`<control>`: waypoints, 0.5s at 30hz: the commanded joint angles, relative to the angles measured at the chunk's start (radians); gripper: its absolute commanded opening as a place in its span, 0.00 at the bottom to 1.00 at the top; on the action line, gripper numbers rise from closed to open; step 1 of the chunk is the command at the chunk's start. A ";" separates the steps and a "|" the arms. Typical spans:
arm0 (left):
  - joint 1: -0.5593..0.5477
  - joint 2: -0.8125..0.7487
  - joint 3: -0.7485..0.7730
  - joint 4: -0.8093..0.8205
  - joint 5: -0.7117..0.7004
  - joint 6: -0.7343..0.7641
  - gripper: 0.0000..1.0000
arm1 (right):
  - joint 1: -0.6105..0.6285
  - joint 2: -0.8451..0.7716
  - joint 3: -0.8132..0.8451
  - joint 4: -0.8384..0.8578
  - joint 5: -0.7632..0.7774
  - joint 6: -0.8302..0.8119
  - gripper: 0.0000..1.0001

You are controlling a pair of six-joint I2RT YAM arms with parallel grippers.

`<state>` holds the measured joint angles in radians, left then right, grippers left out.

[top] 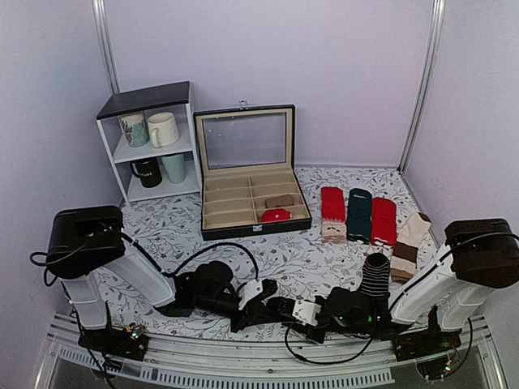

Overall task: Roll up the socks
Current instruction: Roll a pair of socks at the center of the board.

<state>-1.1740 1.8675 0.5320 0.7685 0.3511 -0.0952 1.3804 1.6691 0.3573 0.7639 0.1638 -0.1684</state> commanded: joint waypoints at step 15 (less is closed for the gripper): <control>-0.098 -0.210 -0.106 -0.134 -0.344 0.208 0.18 | -0.054 0.040 0.047 -0.309 -0.196 0.352 0.03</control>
<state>-1.2053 1.7603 0.4812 0.7116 0.2081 -0.0349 1.3518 1.6981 0.4225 0.7033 0.1318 0.0410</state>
